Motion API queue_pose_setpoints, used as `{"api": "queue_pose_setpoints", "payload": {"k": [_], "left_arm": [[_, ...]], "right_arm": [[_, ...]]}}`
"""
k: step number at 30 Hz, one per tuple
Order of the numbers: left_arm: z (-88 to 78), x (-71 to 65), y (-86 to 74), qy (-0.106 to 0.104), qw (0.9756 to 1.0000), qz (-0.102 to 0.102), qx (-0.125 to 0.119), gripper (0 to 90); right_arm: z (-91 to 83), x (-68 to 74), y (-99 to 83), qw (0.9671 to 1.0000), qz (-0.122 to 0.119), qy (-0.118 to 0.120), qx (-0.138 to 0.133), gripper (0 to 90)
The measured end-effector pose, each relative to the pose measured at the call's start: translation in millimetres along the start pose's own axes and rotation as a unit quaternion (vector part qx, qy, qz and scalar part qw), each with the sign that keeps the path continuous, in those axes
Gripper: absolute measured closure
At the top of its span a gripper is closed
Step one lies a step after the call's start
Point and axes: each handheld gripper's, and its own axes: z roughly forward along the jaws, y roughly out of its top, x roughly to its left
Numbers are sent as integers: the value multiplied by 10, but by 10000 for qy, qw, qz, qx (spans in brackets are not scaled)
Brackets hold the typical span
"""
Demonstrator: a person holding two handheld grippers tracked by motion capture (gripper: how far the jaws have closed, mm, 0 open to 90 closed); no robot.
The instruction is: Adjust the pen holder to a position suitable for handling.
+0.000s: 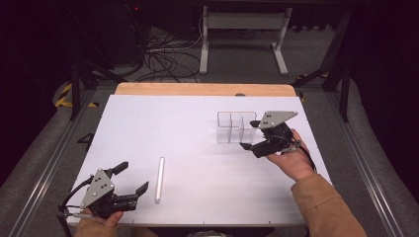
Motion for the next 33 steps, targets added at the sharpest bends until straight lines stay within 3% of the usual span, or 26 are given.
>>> {"api": "queue_pose_setpoints", "payload": {"k": [6, 14, 26, 33], "left_arm": [[6, 0, -2, -9, 10000, -3, 7, 135], [6, 3, -6, -14, 10000, -11, 10, 135], [11, 10, -10, -33, 10000, -36, 10, 135], [13, 10, -10, -31, 10000, -33, 14, 135]], "right_arm": [[156, -93, 13, 9994, -152, -42, 314, 262], [299, -178, 70, 9984, -257, -7, 504, 310], [456, -317, 107, 9978, -136, 84, 645, 331], [524, -368, 124, 9959, -183, 184, 871, 390]]}}
